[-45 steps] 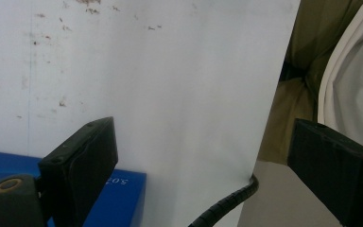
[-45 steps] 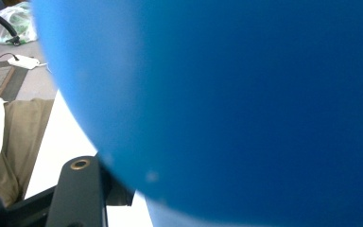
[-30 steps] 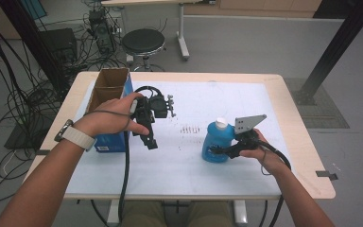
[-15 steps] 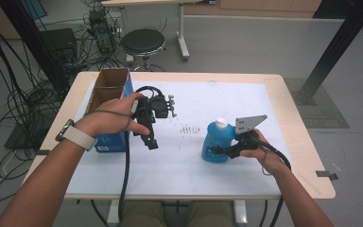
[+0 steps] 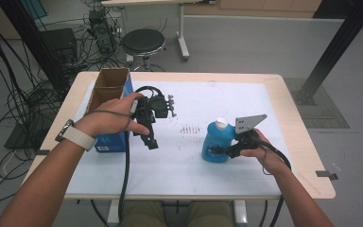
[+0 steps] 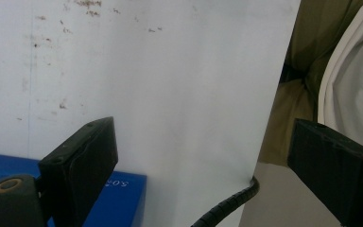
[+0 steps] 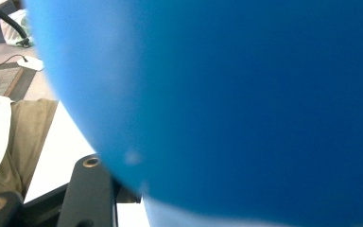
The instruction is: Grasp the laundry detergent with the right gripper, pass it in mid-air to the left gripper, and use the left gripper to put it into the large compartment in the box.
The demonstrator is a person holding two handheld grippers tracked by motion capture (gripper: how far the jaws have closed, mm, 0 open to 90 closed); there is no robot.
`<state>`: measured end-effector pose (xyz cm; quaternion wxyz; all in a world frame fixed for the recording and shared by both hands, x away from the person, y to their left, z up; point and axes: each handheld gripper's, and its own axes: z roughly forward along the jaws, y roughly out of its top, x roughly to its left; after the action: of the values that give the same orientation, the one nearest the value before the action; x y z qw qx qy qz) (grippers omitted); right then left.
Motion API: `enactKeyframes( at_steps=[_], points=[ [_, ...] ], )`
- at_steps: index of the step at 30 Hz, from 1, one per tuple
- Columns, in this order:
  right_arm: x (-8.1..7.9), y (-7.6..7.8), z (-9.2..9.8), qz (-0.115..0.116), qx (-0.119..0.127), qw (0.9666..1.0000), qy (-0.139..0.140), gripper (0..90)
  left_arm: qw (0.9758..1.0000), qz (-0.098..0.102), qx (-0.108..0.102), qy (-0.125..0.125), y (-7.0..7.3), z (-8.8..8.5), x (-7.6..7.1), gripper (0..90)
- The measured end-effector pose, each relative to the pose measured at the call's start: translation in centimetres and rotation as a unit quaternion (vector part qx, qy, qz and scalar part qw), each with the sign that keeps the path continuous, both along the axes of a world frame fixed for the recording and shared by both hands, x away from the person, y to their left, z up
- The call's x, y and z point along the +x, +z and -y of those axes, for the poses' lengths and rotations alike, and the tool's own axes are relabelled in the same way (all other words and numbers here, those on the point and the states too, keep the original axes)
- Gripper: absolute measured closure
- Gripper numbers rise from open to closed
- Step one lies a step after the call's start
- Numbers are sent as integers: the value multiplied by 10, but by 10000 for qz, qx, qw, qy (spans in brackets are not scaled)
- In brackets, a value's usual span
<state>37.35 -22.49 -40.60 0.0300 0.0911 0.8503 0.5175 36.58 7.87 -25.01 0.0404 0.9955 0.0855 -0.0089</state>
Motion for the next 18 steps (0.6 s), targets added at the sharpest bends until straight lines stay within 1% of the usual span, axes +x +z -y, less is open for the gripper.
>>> enactKeyframes(
  at_steps=[7,18],
  points=[
    [0,0,0,-12,-21,10000,8,431,10000,10,-34,1,0,0,0,98],
    [0,1,0,-18,-39,10000,12,430,10000,14,-31,18,0,-1,0,98]
  ],
)
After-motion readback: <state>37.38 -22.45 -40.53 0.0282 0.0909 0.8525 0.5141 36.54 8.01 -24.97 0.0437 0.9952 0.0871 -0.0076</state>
